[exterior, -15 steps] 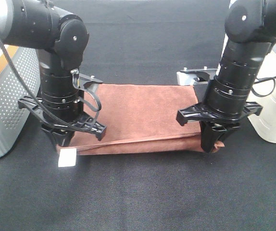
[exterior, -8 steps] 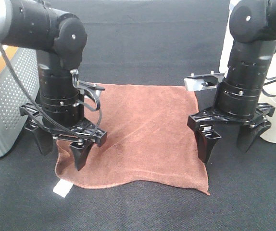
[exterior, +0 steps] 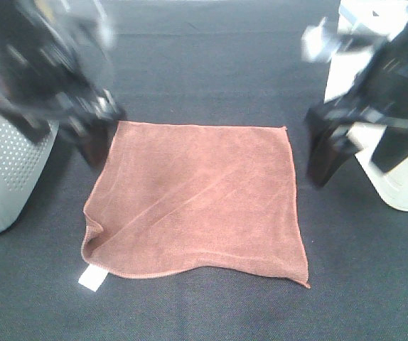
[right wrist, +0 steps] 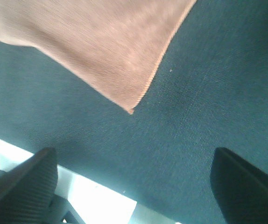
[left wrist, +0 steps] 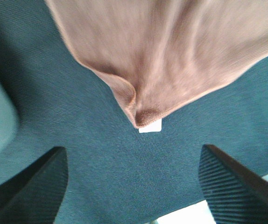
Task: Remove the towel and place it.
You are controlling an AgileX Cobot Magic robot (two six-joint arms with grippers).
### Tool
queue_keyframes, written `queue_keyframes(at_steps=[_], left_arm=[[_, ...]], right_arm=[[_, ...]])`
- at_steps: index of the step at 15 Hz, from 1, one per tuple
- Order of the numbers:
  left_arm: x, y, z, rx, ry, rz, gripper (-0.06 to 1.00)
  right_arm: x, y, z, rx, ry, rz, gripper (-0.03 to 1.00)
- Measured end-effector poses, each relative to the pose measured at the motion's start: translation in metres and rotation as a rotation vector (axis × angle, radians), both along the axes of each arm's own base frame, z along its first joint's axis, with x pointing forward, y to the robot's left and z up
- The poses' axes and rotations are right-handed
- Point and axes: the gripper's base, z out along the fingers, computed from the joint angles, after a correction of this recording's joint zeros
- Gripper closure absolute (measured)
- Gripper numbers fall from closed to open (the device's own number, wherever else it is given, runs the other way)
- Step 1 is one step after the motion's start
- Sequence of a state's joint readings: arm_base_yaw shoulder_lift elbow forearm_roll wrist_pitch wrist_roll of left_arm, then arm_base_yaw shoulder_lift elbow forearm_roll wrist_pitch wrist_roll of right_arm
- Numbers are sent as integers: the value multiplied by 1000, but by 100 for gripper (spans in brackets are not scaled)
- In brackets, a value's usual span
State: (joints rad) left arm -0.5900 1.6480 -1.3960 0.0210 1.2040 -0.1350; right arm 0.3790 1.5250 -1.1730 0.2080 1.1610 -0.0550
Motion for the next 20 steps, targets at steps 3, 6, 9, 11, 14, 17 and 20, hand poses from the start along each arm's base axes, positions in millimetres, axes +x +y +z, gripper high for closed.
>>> queue_keyframes(at_steps=[3,6,9,11,14,17,20], left_arm=[[-44,32,76,-116,-221,-1,21],[-75,54,99,-163,-301,0,21],[-124,87,86,-171,-319,2,21],[-161,111,56,-169,-292,34,21],[-202,138,25,-199,-307,55,21],[-235,160,2,-242,-385,32,21],[-243,165,-11,-245,-455,-43,21]], right_arm=[[-37,-15,52,60,-147,9,13],[-62,-25,70,86,-229,11,13],[-104,-42,68,101,-271,12,13],[-140,-56,53,106,-284,13,13],[-178,-72,35,119,-332,14,13],[-206,-86,21,144,-480,2,13],[-219,-94,0,149,-576,0,13]])
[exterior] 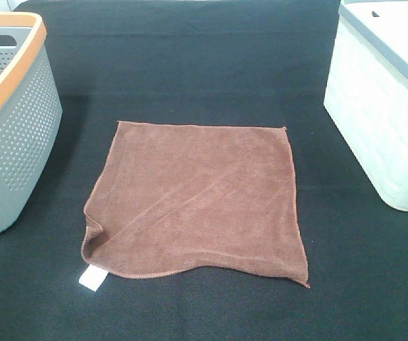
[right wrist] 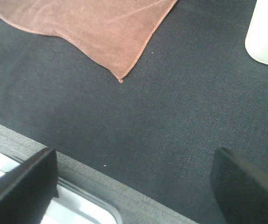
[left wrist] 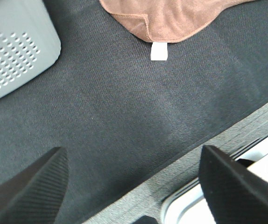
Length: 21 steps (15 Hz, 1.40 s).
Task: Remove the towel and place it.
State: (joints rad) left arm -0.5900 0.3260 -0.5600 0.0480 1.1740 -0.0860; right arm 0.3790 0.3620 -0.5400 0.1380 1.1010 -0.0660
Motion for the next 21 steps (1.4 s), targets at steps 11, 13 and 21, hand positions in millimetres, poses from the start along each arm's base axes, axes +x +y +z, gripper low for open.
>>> queue_keyframes(at_steps=[11,13,21], left_arm=[[4,-10,-10,-12,-69,-122,21],[4,-10,-10,-11,-70,-122,21],[4,-10,-10,-10,-70,-123,21]], right_arm=[[-9,-3,-6,-9,-100,59,13],[-9,-3,-6,-11,-103,67,13],[-9,-3,-6,-12,-105,75,13]])
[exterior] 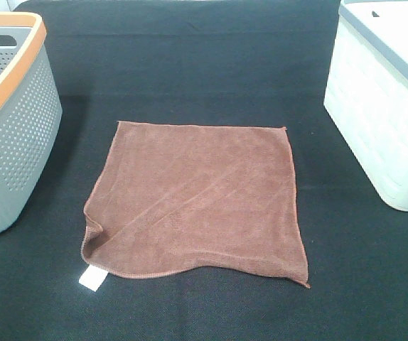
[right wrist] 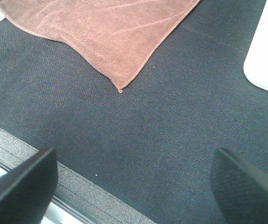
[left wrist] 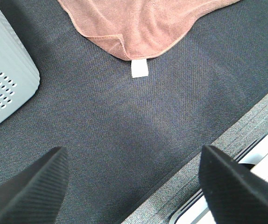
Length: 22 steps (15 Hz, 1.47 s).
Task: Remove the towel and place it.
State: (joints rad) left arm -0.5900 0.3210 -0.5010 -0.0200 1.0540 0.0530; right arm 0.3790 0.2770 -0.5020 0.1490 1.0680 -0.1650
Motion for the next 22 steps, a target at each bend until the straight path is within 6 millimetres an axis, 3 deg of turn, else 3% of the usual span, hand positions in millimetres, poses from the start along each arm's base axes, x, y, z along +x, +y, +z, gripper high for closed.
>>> queue_keyframes(at_steps=[5,8,11,14,22], left_arm=[[0,5,1,-12,-20,107,21],[-11,19,4,-48,-114,363,21],[-26,24,6,-66,-221,557,21],[-39,25,7,-87,-304,581,21],[-41,25,7,-93,-321,566,21]], right_arm=[[1,0,0,1,0,-24,13],[2,-6,0,5,-13,-221,13],[-13,-10,3,26,-134,-382,13],[-34,-10,3,47,-274,-425,13],[-36,-9,3,74,-275,-335,13]])
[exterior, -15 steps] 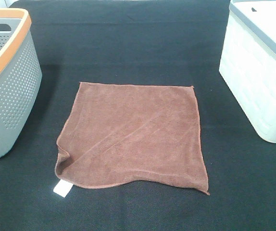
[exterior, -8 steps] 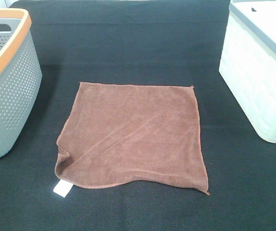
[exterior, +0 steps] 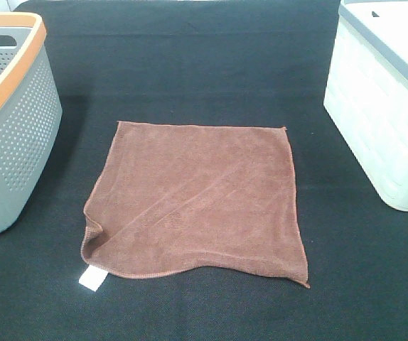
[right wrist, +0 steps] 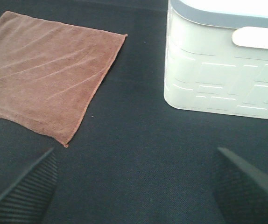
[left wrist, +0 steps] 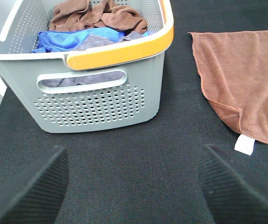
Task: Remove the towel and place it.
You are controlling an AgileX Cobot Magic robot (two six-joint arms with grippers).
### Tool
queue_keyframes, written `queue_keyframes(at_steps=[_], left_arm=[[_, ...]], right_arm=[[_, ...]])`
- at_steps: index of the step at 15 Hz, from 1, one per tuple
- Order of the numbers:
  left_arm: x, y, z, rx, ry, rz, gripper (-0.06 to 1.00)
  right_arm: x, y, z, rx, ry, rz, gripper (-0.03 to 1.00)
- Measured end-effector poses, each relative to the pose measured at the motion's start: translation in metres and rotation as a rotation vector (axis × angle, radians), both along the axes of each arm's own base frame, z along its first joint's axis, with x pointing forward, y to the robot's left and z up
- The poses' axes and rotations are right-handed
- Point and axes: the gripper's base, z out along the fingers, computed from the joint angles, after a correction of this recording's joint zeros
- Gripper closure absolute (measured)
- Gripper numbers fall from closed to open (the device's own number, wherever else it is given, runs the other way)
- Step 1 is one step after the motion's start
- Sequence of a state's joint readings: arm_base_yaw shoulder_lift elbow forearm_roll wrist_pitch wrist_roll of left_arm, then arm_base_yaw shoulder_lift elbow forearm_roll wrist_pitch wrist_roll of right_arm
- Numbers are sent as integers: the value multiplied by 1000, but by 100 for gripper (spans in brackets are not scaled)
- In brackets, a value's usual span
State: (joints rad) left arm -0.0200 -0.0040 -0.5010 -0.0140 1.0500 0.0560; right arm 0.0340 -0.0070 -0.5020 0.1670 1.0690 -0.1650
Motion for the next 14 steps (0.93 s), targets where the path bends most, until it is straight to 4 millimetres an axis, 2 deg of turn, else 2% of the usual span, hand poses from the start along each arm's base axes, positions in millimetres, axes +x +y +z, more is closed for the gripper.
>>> queue_keyframes(at_steps=[14], left_arm=[[0,0,0,1,0,-4,21]], right_arm=[[0,1,0,6,0,4,13]])
